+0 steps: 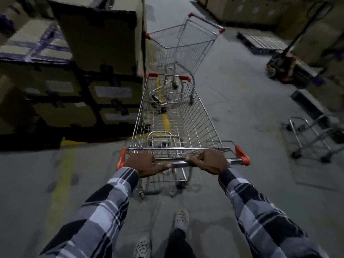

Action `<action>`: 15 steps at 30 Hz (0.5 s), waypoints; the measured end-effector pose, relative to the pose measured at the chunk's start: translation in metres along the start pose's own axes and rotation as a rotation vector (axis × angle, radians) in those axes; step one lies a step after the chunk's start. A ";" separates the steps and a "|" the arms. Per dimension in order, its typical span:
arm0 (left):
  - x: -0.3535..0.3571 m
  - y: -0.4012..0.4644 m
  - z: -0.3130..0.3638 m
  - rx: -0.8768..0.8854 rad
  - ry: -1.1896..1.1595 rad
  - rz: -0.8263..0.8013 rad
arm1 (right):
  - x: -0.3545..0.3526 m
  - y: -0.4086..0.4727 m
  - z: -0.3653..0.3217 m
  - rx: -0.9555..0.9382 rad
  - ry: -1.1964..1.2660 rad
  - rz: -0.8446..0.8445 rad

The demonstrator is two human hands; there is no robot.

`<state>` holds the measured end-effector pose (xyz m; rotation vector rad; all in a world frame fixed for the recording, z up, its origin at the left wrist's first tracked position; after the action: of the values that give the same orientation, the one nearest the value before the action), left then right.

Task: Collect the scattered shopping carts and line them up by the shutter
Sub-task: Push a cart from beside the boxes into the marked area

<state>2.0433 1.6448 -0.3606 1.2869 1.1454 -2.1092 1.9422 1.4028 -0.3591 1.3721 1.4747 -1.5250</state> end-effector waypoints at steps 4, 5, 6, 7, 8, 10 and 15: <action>0.006 -0.016 0.012 0.035 0.033 -0.026 | 0.015 -0.037 0.003 0.029 -0.008 0.066; 0.008 -0.020 0.016 0.051 0.045 -0.026 | 0.019 -0.046 0.006 0.047 -0.009 0.087; 0.010 -0.024 0.021 0.069 0.054 -0.030 | 0.023 -0.056 0.008 0.063 -0.015 0.107; 0.012 -0.029 0.027 0.084 0.057 -0.043 | 0.027 -0.067 0.010 0.078 -0.020 0.121; 0.016 -0.033 0.033 0.100 0.054 -0.060 | 0.030 -0.077 0.013 0.091 -0.023 0.131; 0.022 -0.040 0.044 0.138 0.039 -0.098 | 0.038 -0.098 0.019 0.121 -0.017 0.145; 0.034 -0.062 0.086 0.192 0.065 -0.146 | 0.053 -0.150 0.039 0.221 -0.011 0.182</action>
<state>1.9381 1.6127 -0.3437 1.4046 1.1154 -2.3483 1.7783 1.4075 -0.3656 1.5759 1.1655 -1.6103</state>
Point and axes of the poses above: each hand's wrist, its own y-axis towards the middle knuckle, its own x-axis out of the palm, z = x × y, the point moved 3 cm from there along y, towards the middle knuckle, and after that the axes turned 6 degrees about -z, right-handed, at the moved point
